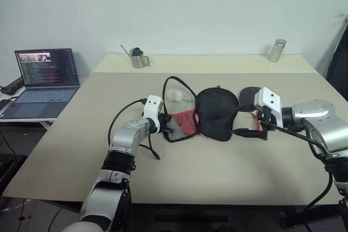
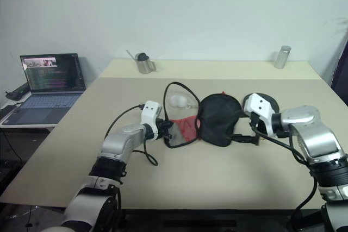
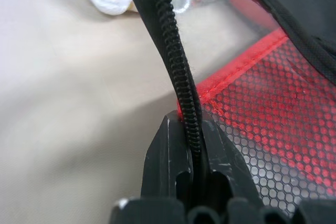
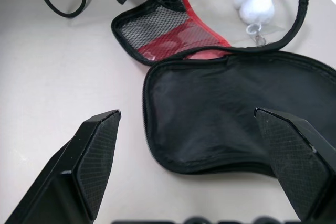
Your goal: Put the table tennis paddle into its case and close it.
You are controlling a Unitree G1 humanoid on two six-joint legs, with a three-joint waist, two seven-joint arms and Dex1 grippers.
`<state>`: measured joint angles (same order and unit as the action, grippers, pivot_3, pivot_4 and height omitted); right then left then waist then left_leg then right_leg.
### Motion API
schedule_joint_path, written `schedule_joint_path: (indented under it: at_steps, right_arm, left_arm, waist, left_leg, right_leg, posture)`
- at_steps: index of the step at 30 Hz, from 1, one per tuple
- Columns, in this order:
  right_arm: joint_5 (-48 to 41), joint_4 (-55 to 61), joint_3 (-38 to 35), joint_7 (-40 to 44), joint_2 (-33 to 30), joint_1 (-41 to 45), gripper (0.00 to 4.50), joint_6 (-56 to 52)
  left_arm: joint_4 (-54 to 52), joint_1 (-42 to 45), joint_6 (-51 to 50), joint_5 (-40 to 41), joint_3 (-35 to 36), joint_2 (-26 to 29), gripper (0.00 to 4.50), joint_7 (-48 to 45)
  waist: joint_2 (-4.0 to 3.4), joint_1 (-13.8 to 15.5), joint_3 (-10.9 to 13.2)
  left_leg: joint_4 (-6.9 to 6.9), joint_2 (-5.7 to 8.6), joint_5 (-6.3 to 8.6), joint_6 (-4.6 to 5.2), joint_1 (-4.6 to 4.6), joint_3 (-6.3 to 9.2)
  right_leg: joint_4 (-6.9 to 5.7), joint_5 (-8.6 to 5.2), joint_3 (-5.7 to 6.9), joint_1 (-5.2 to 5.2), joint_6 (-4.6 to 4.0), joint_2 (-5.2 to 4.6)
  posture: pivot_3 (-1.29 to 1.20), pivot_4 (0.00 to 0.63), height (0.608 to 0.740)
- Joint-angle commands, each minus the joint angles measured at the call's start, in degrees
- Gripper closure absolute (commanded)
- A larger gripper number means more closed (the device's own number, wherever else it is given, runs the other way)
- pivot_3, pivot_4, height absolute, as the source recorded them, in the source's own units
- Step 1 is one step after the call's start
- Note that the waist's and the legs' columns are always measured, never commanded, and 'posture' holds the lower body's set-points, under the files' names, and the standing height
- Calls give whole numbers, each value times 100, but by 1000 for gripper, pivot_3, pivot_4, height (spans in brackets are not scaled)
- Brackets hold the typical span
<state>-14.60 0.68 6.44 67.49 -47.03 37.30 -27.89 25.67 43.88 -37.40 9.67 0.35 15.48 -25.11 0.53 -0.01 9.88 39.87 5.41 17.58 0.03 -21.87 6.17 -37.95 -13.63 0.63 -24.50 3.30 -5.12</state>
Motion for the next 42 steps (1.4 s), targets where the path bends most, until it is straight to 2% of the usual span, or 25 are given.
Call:
schedule_joint_path:
  at_steps: [1, 4, 12, 14, 16, 20, 22, 26, 31, 34, 42]
  right_arm:
    - [16, 45, -31, 20, 8, 158, 0, 132]
    - [29, 0, -5, 23, 39, 195, 0, 160]
    - [13, 74, -43, -39, 16, 88, 0, 118]
    - [39, 79, -73, -155, -1, 71, 0, -16]
    - [210, -33, -108, -461, -18, 104, 0, -119]
    - [797, -597, -360, -2016, 191, 473, 0, -1133]
    - [837, -695, -703, -2716, 403, 606, 0, -1804]
    - [922, -533, -1391, -3948, 922, 666, 0, -2917]
    - [1007, -308, -2389, -5524, 2043, 705, 0, -3660]
    - [1065, -363, -2640, -6175, 2541, 702, 0, -3764]
    - [1063, -1431, -2482, -6735, 3138, 834, 0, -2936]
  left_arm:
    - [-378, -24, -152, 38, 64, -41, 4240, 129]
    - [-491, -90, -159, 34, 89, -83, 3475, 267]
    - [-950, -215, -305, 93, 234, -168, 615, 658]
    - [-1226, -316, -381, 95, 207, -16, 71, 550]
    - [-1588, -446, -572, 235, 213, 280, 71, 182]
    - [-2579, -953, -870, 682, 320, 1353, 71, -893]
    - [-2900, -1230, -750, 862, 448, 1839, 71, -1341]
    - [-3351, -1700, -203, 1273, 791, 2453, 71, -2257]
    - [-3411, -1721, 301, 1424, 743, 2635, 71, -2744]
    - [-3378, -1638, 383, 1436, 695, 2596, 71, -2754]
    - [-3376, -1589, 446, 1493, 636, 2514, 71, -2709]
  waist:
    - [0, -2, 0]
    - [0, -3, 0]
    - [0, -1, 0]
    - [0, -3, 0]
    - [0, -17, 0]
    - [0, -52, 0]
    - [-1, -41, 0]
    - [-1, -12, 0]
    - [-2, 13, 0]
    - [-2, -11, 0]
    - [-4, -96, -1]
  left_leg:
    - [0, -1, 0, 0, 0, 0]
    - [0, 0, 0, 0, 1, -1]
    - [0, 0, 0, 0, 0, 0]
    - [0, 0, 0, 0, 0, 0]
    - [-1, -1, 0, 0, 1, -1]
    - [-4, -4, 1, -2, -1, -7]
    - [-6, -3, 1, -2, -1, -6]
    - [-9, -3, 1, -1, -4, -2]
    - [-11, -2, 0, -1, -4, 0]
    - [-12, -2, 0, -1, -3, -3]
    - [-16, -3, 0, 0, -1, -9]
  right_leg:
    - [0, 0, 0, 0, 0, 0]
    - [0, 0, -1, 0, 0, 0]
    - [1, 0, 0, 0, 0, 0]
    - [0, 0, 0, 0, 0, 0]
    - [0, 0, -2, -1, 0, 0]
    - [-6, 1, -12, -12, -2, 2]
    - [-6, 0, -13, -13, -3, 2]
    - [1, 1, -10, -13, -6, 1]
    - [4, 2, -8, -9, -7, 0]
    - [0, 2, -11, -11, -7, 1]
    - [-4, 2, -14, -14, -7, 4]
  posture:
    - [0, 150, 740]
    - [0, 150, 740]
    - [0, 150, 740]
    - [0, 150, 740]
    - [0, 150, 740]
    - [0, 150, 740]
    - [0, 150, 740]
    - [0, 150, 740]
    - [0, 150, 740]
    - [0, 150, 740]
    - [0, 150, 740]
